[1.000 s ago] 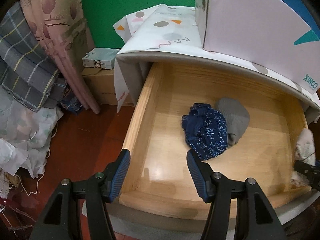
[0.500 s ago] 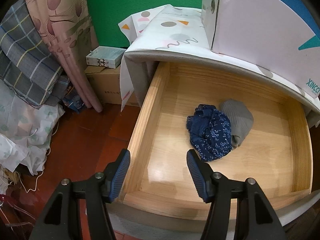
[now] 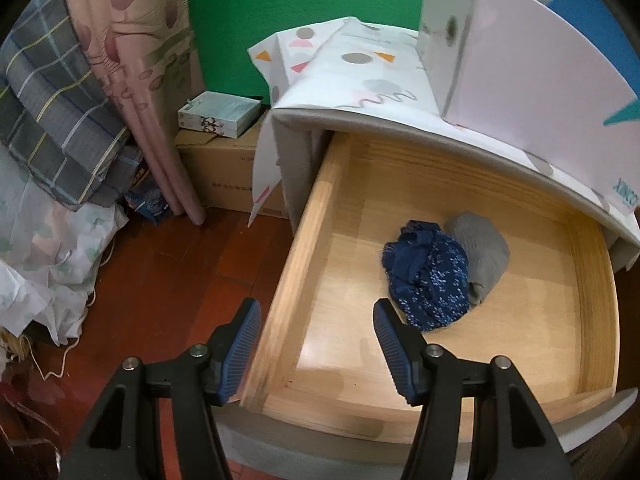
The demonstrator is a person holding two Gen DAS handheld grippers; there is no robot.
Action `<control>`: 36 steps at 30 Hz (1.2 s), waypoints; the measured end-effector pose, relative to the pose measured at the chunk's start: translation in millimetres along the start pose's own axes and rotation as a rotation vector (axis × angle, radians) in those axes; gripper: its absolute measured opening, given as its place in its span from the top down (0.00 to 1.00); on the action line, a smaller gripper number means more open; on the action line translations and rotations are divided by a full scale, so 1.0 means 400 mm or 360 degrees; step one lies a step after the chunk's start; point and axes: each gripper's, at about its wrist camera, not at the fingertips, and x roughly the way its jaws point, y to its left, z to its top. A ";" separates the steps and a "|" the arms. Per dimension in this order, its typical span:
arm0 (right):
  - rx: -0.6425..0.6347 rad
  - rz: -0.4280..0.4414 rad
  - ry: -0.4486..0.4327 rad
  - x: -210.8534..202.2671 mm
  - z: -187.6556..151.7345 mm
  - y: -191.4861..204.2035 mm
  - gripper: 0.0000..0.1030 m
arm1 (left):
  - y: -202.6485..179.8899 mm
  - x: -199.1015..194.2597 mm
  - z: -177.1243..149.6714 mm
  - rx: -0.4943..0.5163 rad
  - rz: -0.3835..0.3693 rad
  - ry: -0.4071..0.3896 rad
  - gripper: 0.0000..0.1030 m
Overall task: Take underwear out of drawer
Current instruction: 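Lift the grey hexagon-print underwear toward the white box with the right tool, then open the right tool to drop the grey underwear into the box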
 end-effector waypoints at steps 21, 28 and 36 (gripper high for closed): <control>0.0004 -0.0086 0.0078 0.208 0.065 0.058 0.37 | 0.032 0.004 0.008 -0.0073 -0.0029 -0.0013 0.42; -0.0152 0.0095 -0.0067 0.067 -0.043 0.087 0.26 | 0.034 -0.008 0.008 -0.0100 -0.0022 -0.0028 0.42; -0.0200 0.0166 0.0205 0.192 -0.268 0.132 0.26 | 0.049 -0.021 0.006 -0.0146 -0.0004 -0.0048 0.42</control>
